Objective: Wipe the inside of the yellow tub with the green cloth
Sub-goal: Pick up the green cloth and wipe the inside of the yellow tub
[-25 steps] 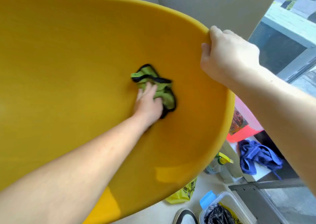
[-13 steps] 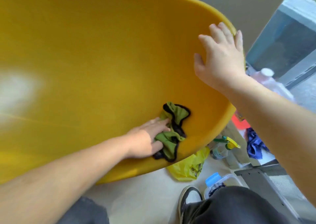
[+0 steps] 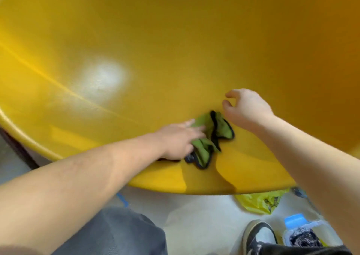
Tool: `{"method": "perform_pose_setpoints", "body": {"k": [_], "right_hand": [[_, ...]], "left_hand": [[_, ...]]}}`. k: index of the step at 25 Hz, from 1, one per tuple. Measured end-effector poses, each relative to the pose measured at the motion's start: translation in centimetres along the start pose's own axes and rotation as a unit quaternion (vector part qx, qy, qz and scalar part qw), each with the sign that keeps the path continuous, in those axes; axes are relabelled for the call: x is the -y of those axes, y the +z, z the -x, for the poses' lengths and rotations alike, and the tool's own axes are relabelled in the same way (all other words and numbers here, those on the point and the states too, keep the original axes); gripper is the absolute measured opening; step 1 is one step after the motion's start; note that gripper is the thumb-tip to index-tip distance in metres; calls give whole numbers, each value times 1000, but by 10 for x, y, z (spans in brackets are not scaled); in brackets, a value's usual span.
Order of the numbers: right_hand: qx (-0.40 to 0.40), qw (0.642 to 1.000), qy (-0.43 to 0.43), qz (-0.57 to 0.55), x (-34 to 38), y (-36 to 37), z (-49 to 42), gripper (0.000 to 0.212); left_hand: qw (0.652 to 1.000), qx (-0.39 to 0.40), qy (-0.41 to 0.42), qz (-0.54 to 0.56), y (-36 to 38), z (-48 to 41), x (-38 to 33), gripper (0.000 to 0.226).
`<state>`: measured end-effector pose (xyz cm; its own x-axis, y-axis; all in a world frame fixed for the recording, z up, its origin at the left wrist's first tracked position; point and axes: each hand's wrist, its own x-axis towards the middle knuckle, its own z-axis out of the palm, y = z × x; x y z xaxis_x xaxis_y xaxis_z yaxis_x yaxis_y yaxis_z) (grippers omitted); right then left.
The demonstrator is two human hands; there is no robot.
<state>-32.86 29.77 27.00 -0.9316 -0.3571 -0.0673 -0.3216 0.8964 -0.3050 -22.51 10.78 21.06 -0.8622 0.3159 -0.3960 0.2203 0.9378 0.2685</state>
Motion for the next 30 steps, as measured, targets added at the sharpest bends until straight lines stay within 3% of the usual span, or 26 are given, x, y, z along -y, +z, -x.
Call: {"method": "perform_pose_setpoints", "body": {"k": [3,5,7,11,14,16,18,21,23,26,30], "right_hand": [[9,999,-24,-21,24,33,-3,40],[22,999,-39,-8,32,46,-10,39],[17,999,-36,-4,31,52,-17,37],[-34,999,-13,-13,20,58,-23,36],[-44,998,-14,-42,25,57,-33,37],[-33,997,-22,-72,43,58,-42,39],[3,994,-46,-100,68,67,-44,42],[91,985,-94,-109,98,84,-34,43],[108,984,-111,-87,107,90,-27,41],[101,986,-120,-57,110,92,-17,40],[71,990,-110,-47,109,83,-7,32]], "left_hand": [[967,-42,-250,-21,-20,17,106,69],[932,-80,-354,20,-23,25,136,70],[932,-108,-342,55,-13,10,111,69],[992,-77,-69,69,17,-24,23,66],[999,-31,8,21,0,-33,52,65],[998,-43,-30,-35,-17,-32,86,67],[987,-68,-122,-75,-34,-22,123,68],[935,-77,-311,-153,-56,33,187,65],[897,-74,-379,-213,-63,82,206,63],[882,-96,-406,-219,-42,117,172,53],[938,-34,-342,-50,-1,108,74,65]]}}
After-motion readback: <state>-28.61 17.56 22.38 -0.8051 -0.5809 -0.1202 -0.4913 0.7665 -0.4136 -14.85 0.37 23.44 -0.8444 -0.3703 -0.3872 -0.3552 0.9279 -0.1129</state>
